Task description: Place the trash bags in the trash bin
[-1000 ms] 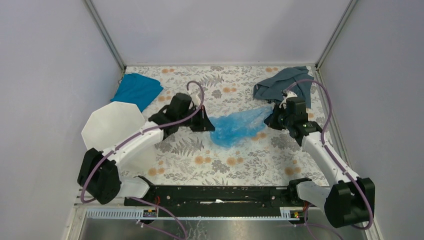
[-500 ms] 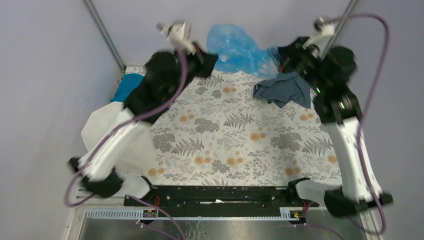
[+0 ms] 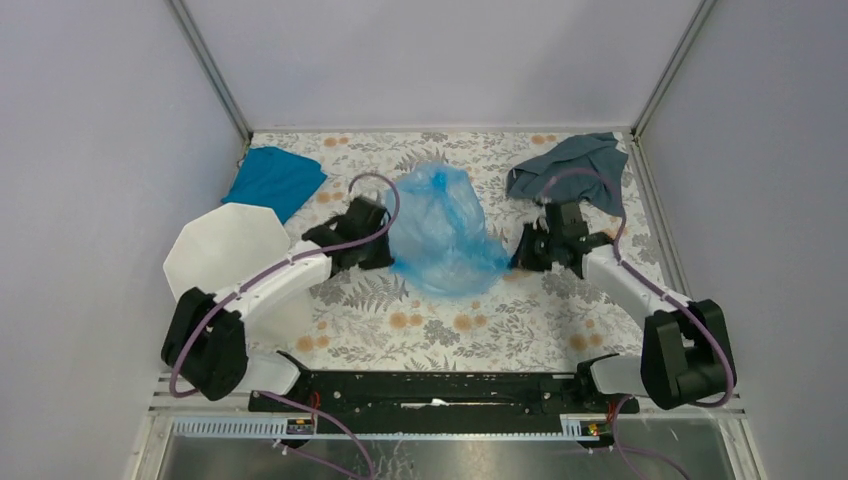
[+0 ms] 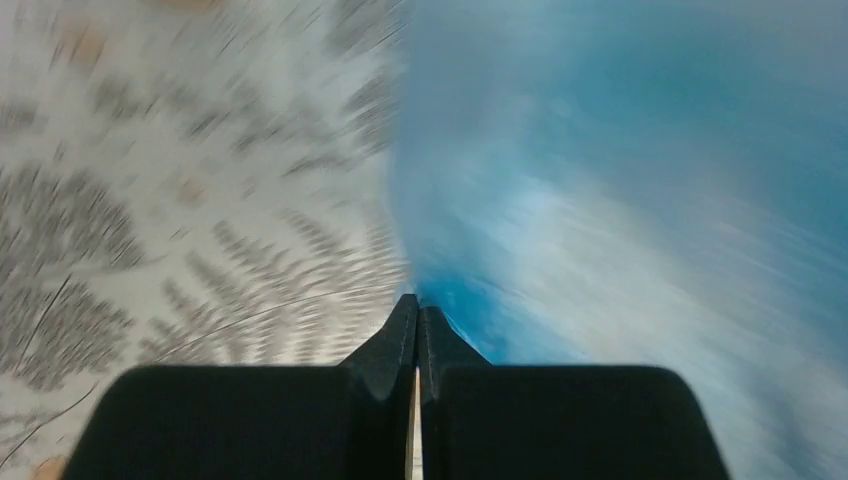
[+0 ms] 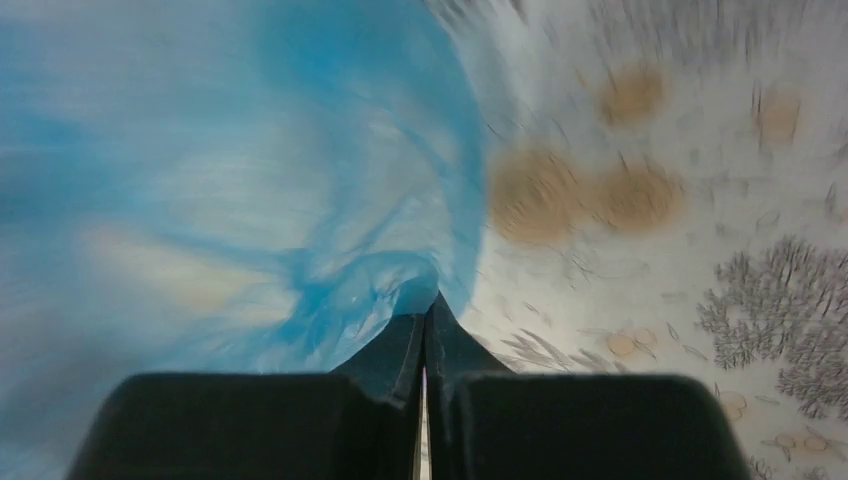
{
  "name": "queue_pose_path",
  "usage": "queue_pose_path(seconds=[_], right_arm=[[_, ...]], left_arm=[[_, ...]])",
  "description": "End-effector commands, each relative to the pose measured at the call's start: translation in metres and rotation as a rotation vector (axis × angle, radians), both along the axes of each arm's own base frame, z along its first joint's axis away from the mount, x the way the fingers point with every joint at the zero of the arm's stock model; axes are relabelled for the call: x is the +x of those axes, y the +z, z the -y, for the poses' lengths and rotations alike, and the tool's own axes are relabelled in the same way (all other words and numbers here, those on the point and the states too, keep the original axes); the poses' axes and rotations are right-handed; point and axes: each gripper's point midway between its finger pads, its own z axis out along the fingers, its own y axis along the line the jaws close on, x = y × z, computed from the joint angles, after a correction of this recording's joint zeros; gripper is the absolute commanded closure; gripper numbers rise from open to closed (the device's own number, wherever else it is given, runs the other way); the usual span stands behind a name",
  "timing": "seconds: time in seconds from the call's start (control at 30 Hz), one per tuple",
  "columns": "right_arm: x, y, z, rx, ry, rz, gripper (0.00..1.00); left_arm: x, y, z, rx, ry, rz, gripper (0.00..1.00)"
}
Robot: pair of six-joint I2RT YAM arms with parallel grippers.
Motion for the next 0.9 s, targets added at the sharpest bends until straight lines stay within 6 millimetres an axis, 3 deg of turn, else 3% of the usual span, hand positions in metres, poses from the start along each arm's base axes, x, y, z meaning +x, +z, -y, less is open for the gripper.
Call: queue_pose_path(seconds=[0.0, 0.07, 0.13, 0.2, 0.27, 0.3, 0.37, 0.47, 0.53, 0.57, 0.63, 0.7, 0.73, 0.8, 0.87], right_arm=[[0.077, 0.241, -0.030, 0.156, 0.067, 0.586, 1.00], [0.074, 0.328, -0.030, 0.173, 0.080, 0.737, 1.00], [0.057, 0.404, -0.026, 0.204, 0.081, 0.893, 1.00], [0.033, 0.455, -0.019, 0.247, 0.076, 1.029, 1.00], [0.017, 0.468, -0.016, 0.280, 0.079, 1.104, 1.00], [0.015, 0.457, -0.017, 0.289, 0.082, 1.108, 1.00], [0.027, 0.396, -0.021, 0.277, 0.076, 1.001, 1.00], [0.039, 0.275, -0.032, 0.259, 0.091, 0.750, 1.00], [0.037, 0.196, -0.037, 0.260, 0.093, 0.594, 1.00], [0.036, 0.167, -0.039, 0.264, 0.092, 0.551, 1.00], [0.027, 0.124, -0.040, 0.262, 0.101, 0.462, 1.00], [0.023, 0.113, -0.039, 0.257, 0.103, 0.428, 1.00], [0.024, 0.122, -0.039, 0.256, 0.107, 0.447, 1.00], [0.031, 0.155, -0.038, 0.237, 0.114, 0.510, 1.00], [0.039, 0.204, -0.035, 0.205, 0.121, 0.584, 1.00]], left_arm=[[0.042, 0.269, 0.066, -0.409, -0.216, 0.540, 1.00], [0.033, 0.360, 0.065, -0.471, -0.265, 0.708, 1.00], [0.012, 0.436, 0.055, -0.531, -0.299, 0.867, 1.00], [-0.007, 0.481, 0.036, -0.569, -0.274, 0.983, 1.00], [-0.016, 0.493, 0.021, -0.576, -0.227, 1.045, 1.00], [-0.012, 0.481, 0.017, -0.567, -0.192, 1.033, 1.00], [0.004, 0.419, 0.018, -0.507, -0.144, 0.923, 1.00], [0.020, 0.290, 0.030, -0.406, -0.121, 0.651, 1.00], [0.017, 0.205, 0.033, -0.360, -0.102, 0.468, 1.00], [0.010, 0.169, 0.037, -0.353, -0.118, 0.390, 1.00], [0.000, 0.124, 0.038, -0.347, -0.118, 0.293, 1.00], [-0.005, 0.115, 0.042, -0.365, -0.141, 0.274, 1.00], [-0.003, 0.125, 0.044, -0.370, -0.156, 0.294, 1.00], [0.004, 0.166, 0.047, -0.375, -0.191, 0.371, 1.00], [0.013, 0.230, 0.051, -0.390, -0.227, 0.486, 1.00]])
